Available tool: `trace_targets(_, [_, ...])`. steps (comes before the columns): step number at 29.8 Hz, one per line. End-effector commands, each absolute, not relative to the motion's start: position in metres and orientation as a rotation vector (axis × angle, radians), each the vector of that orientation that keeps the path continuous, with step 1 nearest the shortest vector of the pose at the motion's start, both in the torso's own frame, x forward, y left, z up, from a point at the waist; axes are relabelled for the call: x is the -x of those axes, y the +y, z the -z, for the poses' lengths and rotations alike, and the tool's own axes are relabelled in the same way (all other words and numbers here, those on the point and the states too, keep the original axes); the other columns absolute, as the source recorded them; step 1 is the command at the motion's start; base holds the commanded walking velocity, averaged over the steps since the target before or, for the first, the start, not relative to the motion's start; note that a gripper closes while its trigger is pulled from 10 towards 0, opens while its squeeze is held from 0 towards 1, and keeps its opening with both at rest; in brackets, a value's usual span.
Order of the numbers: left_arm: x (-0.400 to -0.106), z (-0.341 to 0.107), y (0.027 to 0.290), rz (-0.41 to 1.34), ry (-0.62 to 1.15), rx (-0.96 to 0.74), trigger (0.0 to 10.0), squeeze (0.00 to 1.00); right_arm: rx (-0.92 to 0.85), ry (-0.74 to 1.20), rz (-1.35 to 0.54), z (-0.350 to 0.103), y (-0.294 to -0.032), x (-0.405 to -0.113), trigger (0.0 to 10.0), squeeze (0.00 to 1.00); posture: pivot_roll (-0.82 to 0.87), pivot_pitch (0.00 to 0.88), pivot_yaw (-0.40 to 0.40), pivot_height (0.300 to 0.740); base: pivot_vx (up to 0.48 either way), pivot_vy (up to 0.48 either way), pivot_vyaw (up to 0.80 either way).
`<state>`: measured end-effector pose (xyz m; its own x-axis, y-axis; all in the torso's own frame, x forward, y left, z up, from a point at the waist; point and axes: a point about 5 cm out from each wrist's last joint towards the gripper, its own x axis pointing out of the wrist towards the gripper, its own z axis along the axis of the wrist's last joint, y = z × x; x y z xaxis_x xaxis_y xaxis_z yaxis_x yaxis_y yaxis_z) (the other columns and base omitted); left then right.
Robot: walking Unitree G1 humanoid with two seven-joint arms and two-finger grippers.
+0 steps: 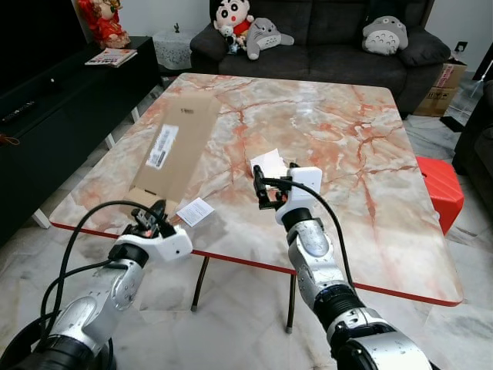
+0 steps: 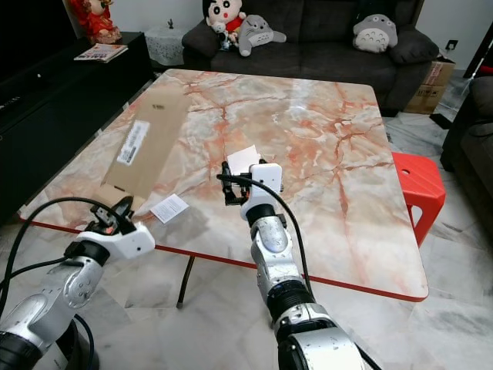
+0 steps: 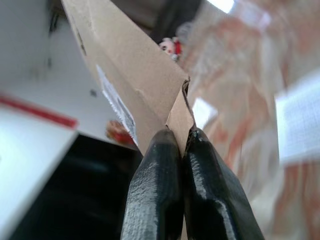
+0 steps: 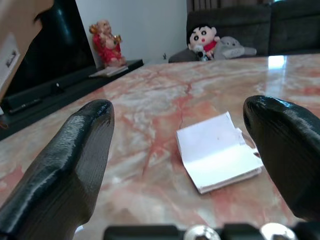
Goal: Picking trash to rubbish bin
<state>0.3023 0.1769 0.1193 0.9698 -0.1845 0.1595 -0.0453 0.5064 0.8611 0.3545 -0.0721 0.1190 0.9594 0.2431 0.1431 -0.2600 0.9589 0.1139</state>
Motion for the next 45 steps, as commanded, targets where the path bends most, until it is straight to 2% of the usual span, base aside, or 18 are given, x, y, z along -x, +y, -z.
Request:
trace_targets(1, [-0.31, -0.13, 0.178, 0.023, -0.26, -0.882, 10.0, 0.0, -0.151, -0.186, -0.258, -0.132, -0.07, -0.358, 10.0, 0.0, 0.02, 0.0, 0.006, 0.74, 0.0, 0.0, 0.0])
trace_targets(3, [-0.312, -0.134, 0.175, 0.009, -0.273, -0.821, 10.0, 0.0, -0.15, -0.192, -0.259, -0.133, -0.07, -0.358, 10.0, 0.0, 0.02, 0.0, 0.006, 0.74, 0.0, 0.0, 0.0])
trace_targets(6, [-0.323, -0.146, 0.17, -0.072, -0.277, -0.542, 10.0, 0.0, -0.152, -0.217, -0.247, -0.139, -0.073, -0.36, 10.0, 0.0, 0.02, 0.0, 0.005, 0.74, 0.0, 0.0, 0.0])
trace_targets(11, [-0.329, -0.157, 0.165, -0.106, -0.318, -0.325, 10.0, 0.0, -0.157, -0.247, -0.218, -0.145, -0.077, -0.362, 10.0, 0.0, 0.02, 0.002, 0.003, 0.74, 0.0, 0.0, 0.0])
trace_targets(17, [-0.331, -0.162, 0.166, -0.097, -0.334, -0.265, 10.0, 0.0, -0.148, -0.27, -0.216, -0.152, -0.082, -0.365, 10.0, 0.0, 0.01, 0.008, 0.004, 0.74, 0.0, 0.0, 0.0])
trace_targets(24, [-0.33, -0.16, 0.175, -0.104, -0.332, -0.276, 10.0, 0.0, -0.12, -0.274, -0.191, -0.154, -0.092, -0.368, 10.0, 0.0, 0.01, 0.012, 0.006, 0.74, 0.0, 0.0, 0.0])
trace_targets(45, [-0.327, -0.156, 0.174, -0.099, -0.329, -0.276, 10.0, 0.0, -0.103, -0.272, -0.183, -0.154, -0.096, -0.369, 10.0, 0.0, 0.01, 0.015, 0.007, 0.74, 0.0, -0.365, 0.0])
